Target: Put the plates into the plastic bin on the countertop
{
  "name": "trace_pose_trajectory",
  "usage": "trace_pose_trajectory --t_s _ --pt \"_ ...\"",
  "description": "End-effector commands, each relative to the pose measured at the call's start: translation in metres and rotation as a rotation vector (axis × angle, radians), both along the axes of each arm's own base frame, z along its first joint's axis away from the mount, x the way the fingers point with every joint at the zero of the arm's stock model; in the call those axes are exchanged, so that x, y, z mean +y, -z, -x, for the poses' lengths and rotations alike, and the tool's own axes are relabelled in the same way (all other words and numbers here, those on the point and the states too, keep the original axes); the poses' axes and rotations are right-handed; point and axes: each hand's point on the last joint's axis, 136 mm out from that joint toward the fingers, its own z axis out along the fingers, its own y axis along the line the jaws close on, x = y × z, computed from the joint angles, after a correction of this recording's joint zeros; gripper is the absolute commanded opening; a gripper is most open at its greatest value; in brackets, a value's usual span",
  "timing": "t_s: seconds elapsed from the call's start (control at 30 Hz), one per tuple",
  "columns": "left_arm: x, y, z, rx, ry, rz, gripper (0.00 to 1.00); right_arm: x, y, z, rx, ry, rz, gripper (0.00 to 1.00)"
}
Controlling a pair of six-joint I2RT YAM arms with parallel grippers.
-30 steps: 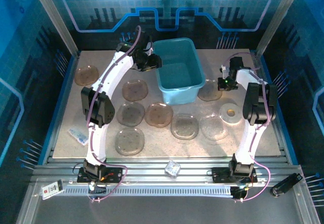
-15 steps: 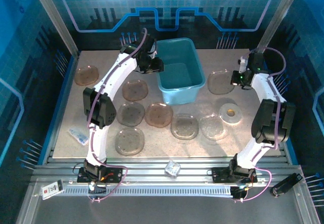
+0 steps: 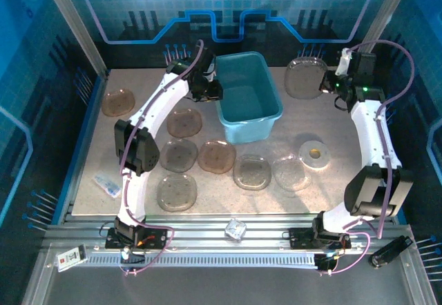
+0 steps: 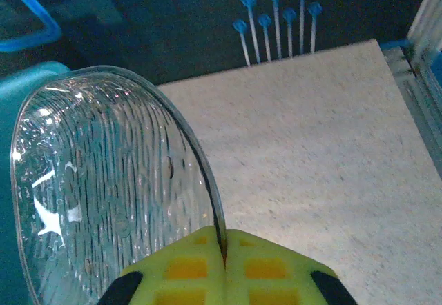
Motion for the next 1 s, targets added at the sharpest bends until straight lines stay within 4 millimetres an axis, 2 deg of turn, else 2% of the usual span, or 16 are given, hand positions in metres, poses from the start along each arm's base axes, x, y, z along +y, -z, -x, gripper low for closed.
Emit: trace_pose_trajectory --t_s 0.0,0.13,0.3,0.5,0.7,0.83,0.97 --pt "-0.004 0.005 0.013 0.032 0.037 -0.019 0.27 0.019 -0.028 0.0 -0.056 -0.011 -0.043 0.0" --pt "-0.005 0.005 0.016 0.034 0.032 -0.014 0.26 0.043 -0.04 0.001 -0.072 -0.027 -0.093 0.0" --pt "-0.008 0.004 0.018 0.031 0.03 -0.001 0.25 0.072 -0.045 0.002 -0.081 -0.014 -0.162 0.0" --pt "-0.012 0.001 0.022 0.034 0.035 0.024 0.25 0.104 -0.044 0.001 -0.087 0.009 -0.281 0.0" --pt "-0.015 -0.001 0.026 0.038 0.025 0.048 0.28 0.123 -0.036 0.003 -0.105 0.112 -0.448 0.0" --pt "-0.012 -0.012 0.023 -0.002 0.001 0.052 0.38 0.142 -0.033 0.005 -0.097 0.165 -0.515 0.0" --pt "-0.007 -0.033 0.018 -0.067 -0.015 0.062 0.4 0.155 -0.03 0.01 -0.083 0.251 -0.558 0.0"
